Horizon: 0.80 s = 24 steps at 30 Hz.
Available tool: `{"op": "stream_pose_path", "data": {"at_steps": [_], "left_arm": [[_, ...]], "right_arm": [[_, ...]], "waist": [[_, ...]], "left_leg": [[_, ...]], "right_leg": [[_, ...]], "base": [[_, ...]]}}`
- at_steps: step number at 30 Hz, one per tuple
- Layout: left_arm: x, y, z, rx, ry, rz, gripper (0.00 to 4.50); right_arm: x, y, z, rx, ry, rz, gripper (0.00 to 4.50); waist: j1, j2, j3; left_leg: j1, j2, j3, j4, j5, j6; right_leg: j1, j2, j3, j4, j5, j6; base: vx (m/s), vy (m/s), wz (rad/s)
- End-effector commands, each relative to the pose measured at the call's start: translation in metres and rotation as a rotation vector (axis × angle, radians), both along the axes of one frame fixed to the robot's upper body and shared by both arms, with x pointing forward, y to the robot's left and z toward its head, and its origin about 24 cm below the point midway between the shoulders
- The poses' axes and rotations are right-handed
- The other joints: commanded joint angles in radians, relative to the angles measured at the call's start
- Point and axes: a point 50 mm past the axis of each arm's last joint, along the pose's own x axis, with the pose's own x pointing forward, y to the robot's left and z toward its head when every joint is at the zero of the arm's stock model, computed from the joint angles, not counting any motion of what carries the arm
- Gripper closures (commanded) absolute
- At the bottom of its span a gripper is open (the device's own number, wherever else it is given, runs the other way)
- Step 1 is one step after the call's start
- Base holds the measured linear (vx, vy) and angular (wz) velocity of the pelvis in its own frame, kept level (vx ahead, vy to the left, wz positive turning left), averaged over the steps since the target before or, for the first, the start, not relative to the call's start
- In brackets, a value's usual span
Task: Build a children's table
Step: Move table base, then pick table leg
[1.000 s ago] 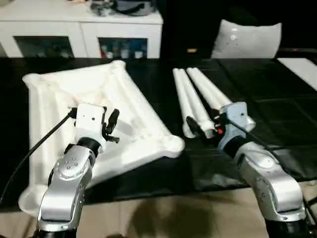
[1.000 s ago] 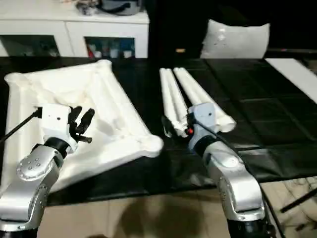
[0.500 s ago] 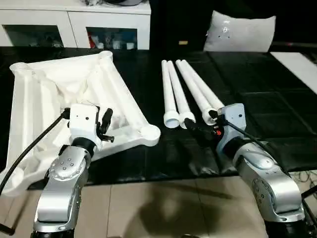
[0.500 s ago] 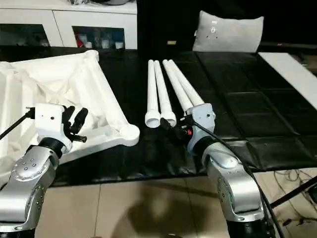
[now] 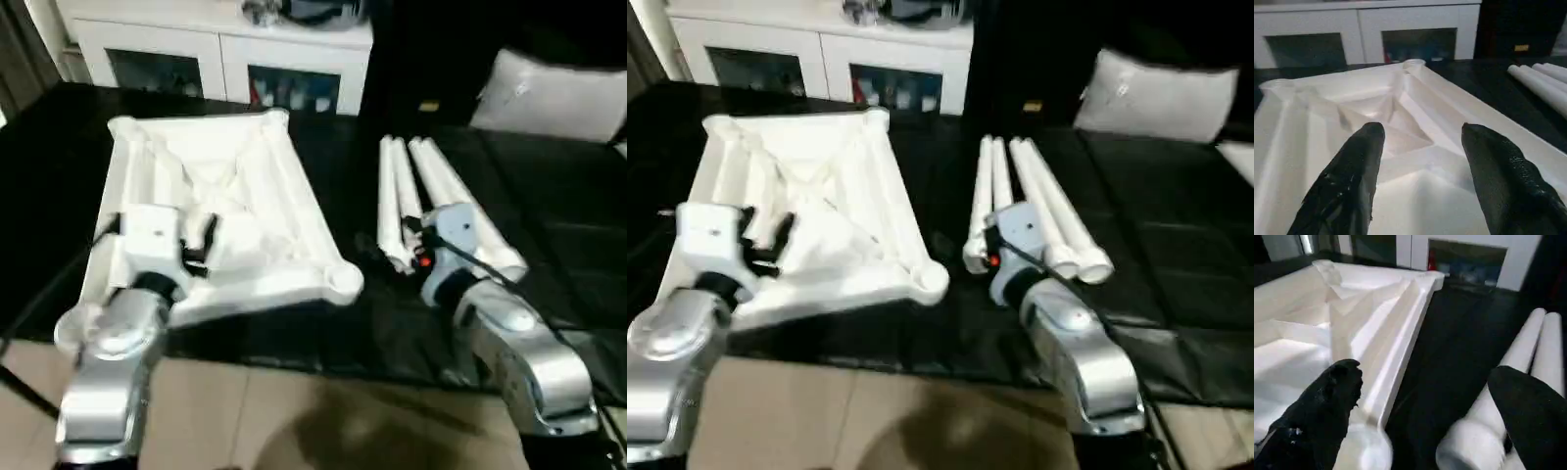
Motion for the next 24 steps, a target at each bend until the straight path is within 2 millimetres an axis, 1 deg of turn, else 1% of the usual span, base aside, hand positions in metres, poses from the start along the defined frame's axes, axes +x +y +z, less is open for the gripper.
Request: {"op": "stream_pose_path", "data": {"at_steps": [1, 2, 3, 4, 5, 6, 7, 8, 9, 10, 11, 12, 13, 14, 15, 16, 17, 18, 19, 20, 21, 22, 23, 24], "left_arm": [[0.002, 0.002, 0.003, 0.021, -0.011, -0.003, 1.3], [0.002, 0.002, 0.003, 0.025, -0.011, -0.004, 1.28], [0.002, 0.002, 0.003, 0.024, -0.014, -0.011, 1.28], [0.003, 0.002, 0.003, 0.021, -0.014, -0.017, 1.1], [0.003, 0.001, 0.003, 0.018, -0.014, -0.021, 0.98], [0.003, 0.0, 0.003, 0.023, -0.011, -0.042, 0.91], [0.003, -0.001, 0.003, 0.027, -0.007, -0.066, 0.91], [0.002, -0.003, 0.003, 0.025, -0.004, -0.091, 0.88], [0.002, -0.005, 0.003, 0.023, -0.002, -0.135, 0.79], [0.002, -0.005, 0.003, 0.023, -0.002, -0.135, 0.66], [0.001, -0.006, 0.003, 0.015, 0.006, -0.164, 0.55], [0.0, -0.006, 0.003, 0.015, 0.016, -0.191, 0.5], [0.0, -0.005, 0.002, 0.026, 0.029, -0.228, 0.49], [0.0, -0.005, 0.003, 0.03, 0.032, -0.238, 0.46], [0.0, -0.005, 0.003, 0.035, 0.035, -0.257, 0.34], [0.0, -0.005, 0.003, 0.05, 0.038, -0.279, 0.19], [0.0, -0.004, 0.004, 0.066, 0.046, -0.311, 0.07], [0.001, -0.004, 0.004, 0.078, 0.055, -0.343, 0.07], [0.001, -0.005, 0.005, 0.09, 0.061, -0.37, 0.07], [0.002, -0.005, 0.006, 0.101, 0.073, -0.418, 0.04], [0.002, -0.006, 0.007, 0.103, 0.077, -0.431, 0.04], [0.002, -0.006, 0.008, 0.111, 0.09, -0.472, 0.04], [0.002, -0.007, 0.008, 0.115, 0.099, -0.491, 0.04], [0.001, -0.007, 0.009, 0.118, 0.108, -0.509, 0.04]], "right_arm": [[0.003, 0.0, 0.003, -0.013, -0.019, -0.006, 0.0], [0.003, 0.0, 0.003, -0.017, -0.02, -0.008, 0.0], [0.003, 0.0, 0.004, -0.019, -0.02, -0.011, 0.0], [0.004, 0.0, 0.004, -0.021, -0.02, -0.013, 0.0], [0.004, 0.0, 0.004, -0.021, -0.02, -0.014, 0.0], [0.005, -0.001, 0.004, -0.02, -0.005, -0.026, 0.0], [0.007, -0.002, 0.005, -0.02, 0.012, -0.036, 0.0], [0.008, -0.003, 0.005, -0.022, 0.027, -0.043, 0.0], [0.011, -0.003, 0.006, -0.035, 0.049, -0.049, 0.0], [0.011, -0.003, 0.006, -0.035, 0.049, -0.049, 0.0], [0.013, -0.002, 0.007, -0.042, 0.058, -0.048, 0.0], [0.016, -0.002, 0.008, -0.045, 0.069, -0.049, 0.0], [0.02, 0.0, 0.01, -0.048, 0.084, -0.055, 0.0], [0.021, 0.0, 0.01, -0.048, 0.088, -0.056, 0.0], [0.023, 0.001, 0.011, -0.046, 0.097, -0.058, 0.0], [0.025, 0.002, 0.012, -0.046, 0.105, -0.057, 0.0], [0.028, 0.004, 0.012, -0.046, 0.117, -0.056, 0.0], [0.03, 0.006, 0.012, -0.048, 0.137, -0.054, 0.0], [0.035, 0.009, 0.012, -0.058, 0.154, -0.058, 0.0], [0.041, 0.012, 0.012, -0.062, 0.185, -0.07, 0.0], [0.043, 0.013, 0.012, -0.06, 0.198, -0.075, 0.0], [0.048, 0.016, 0.01, -0.052, 0.243, -0.093, 0.0], [0.052, 0.017, 0.01, -0.058, 0.25, -0.099, 0.0], [0.055, 0.019, 0.011, -0.062, 0.247, -0.102, 0.0]], "waist": [[-0.058, 0.027, -0.098], [-0.068, 0.022, -0.112], [-0.074, 0.013, -0.116], [-0.074, 0.012, -0.114], [-0.073, -0.046, -0.11], [-0.063, -0.093, -0.096], [-0.02, -0.098, -0.098], [-0.023, -0.093, -0.088], [-0.037, -0.083, -0.096], [-0.038, -0.072, -0.095], [-0.047, -0.042, -0.096], [-0.052, -0.021, -0.097], [-0.056, -0.018, -0.096], [-0.066, -0.016, -0.085], [-0.063, -0.014, -0.07], [-0.063, -0.017, -0.063], [-0.061, -0.018, -0.043], [-0.061, -0.016, -0.039], [-0.063, -0.013, -0.037], [-0.067, -0.011, -0.042], [-0.067, -0.012, -0.043], [-0.065, -0.011, -0.042], [-0.066, -0.011, -0.045], [-0.064, -0.01, -0.046]], "left_leg": [[0.148, 0.068, -0.117, -0.064, 0.432, 0.355], [0.243, 0.159, -0.189, -0.038, 0.688, 0.536], [0.246, 0.177, -0.201, -0.017, 0.871, 0.587], [0.222, 0.167, -0.185, -0.006, 1.028, 0.6], [0.105, -0.024, -0.075, 0.058, 0.946, 0.43], [0.005, -0.109, -0.018, 0.065, 0.689, 0.352], [-0.08, -0.119, -0.031, 0.111, 0.199, 0.216], [-0.073, -0.094, -0.045, 0.086, 0.153, 0.154], [-0.065, -0.087, -0.044, 0.032, 0.216, 0.067], [-0.064, -0.086, -0.039, 0.012, 0.238, 0.042], [-0.078, -0.079, -0.03, -0.014, 0.256, 0.009], [-0.056, -0.048, -0.028, -0.027, 0.287, 0.017], [-0.048, -0.035, -0.026, -0.034, 0.297, 0.031], [-0.045, -0.013, -0.028, -0.045, 0.27, 0.015], [-0.037, 0.0, -0.021, -0.057, 0.129, -0.005], [-0.033, 0.006, -0.019, -0.063, 0.039, -0.01], [-0.017, 0.014, -0.005, -0.075, -0.218, -0.034], [-0.011, 0.014, -0.003, -0.077, -0.279, -0.042], [-0.008, 0.013, -0.005, -0.078, -0.318, -0.051], [-0.015, 0.012, -0.01, -0.081, -0.337, -0.066], [-0.018, 0.012, -0.009, -0.081, -0.324, -0.069], [-0.023, 0.012, -0.007, -0.081, -0.304, -0.072], [-0.029, 0.01, -0.007, -0.081, -0.289, -0.077], [-0.029, 0.011, -0.006, -0.081, -0.279, -0.078]], "right_leg": [[-0.105, 0.023, -0.002, 0.044, 0.086, -0.098], [-0.221, -0.025, 0.016, 0.105, -0.066, 0.032], [-0.253, -0.045, 0.031, 0.122, -0.045, 0.072], [-0.269, -0.062, 0.048, 0.126, 0.016, 0.092], [-0.227, -0.084, 0.105, 0.017, 0.452, -0.007], [-0.143, -0.067, 0.132, -0.006, 0.602, 0.026], [-0.034, -0.153, 0.22, -0.03, 0.908, -0.062], [-0.044, -0.154, 0.201, -0.023, 1.066, -0.096], [-0.044, -0.105, 0.128, 0.015, 1.284, -0.086], [-0.047, -0.08, 0.114, 0.011, 1.269, -0.078], [-0.027, -0.037, 0.116, 0.009, 1.116, -0.088], [-0.038, -0.025, 0.112, 0.007, 0.941, -0.134], [-0.047, -0.018, 0.105, 0.001, 0.832, -0.161], [-0.058, -0.011, 0.093, -0.013, 0.54, -0.213], [-0.071, -0.016, 0.092, -0.032, 0.251, -0.231], [-0.077, -0.019, 0.093, -0.041, 0.128, -0.234], [-0.1, -0.022, 0.096, -0.068, -0.206, -0.196], [-0.109, -0.023, 0.096, -0.076, -0.297, -0.171], [-0.113, -0.023, 0.095, -0.08, -0.356, -0.149], [-0.111, -0.03, 0.093, -0.085, -0.427, -0.099], [-0.113, -0.031, 0.095, -0.086, -0.419, -0.094], [-0.114, -0.032, 0.098, -0.086, -0.404, -0.091], [-0.112, -0.031, 0.099, -0.082, -0.394, -0.093], [-0.112, -0.032, 0.1, -0.081, -0.384, -0.094]], "base": [[0.279, -0.018, 0.11], [0.279, -0.018, 0.11], [0.14, -0.042, -0.05], [-0.06, -0.065, -0.25], [-0.06, -0.065, -0.25], [-0.114, -0.057, 0.06], [-0.029, -0.028, 0.2], [0.019, -0.062, 0.19], [0.018, -0.071, -0.09], [0.018, -0.071, -0.09], [-0.035, -0.08, -0.05], [-0.033, -0.066, 0.06], [-0.033, -0.066, 0.06], [-0.078, -0.029, 0.01], [-0.106, 0.006, 0.02], [-0.154, 0.009, 0.09], [-0.104, 0.015, 0.12], [-0.097, -0.001, 0.1], [0.0, 0.0, 0.0], [-0.096, -0.008, 0.0], [-0.085, -0.015, -0.03], [-0.113, -0.03, -0.04], [-0.066, -0.027, -0.01], [0.0, 0.0, 0.0]]}}
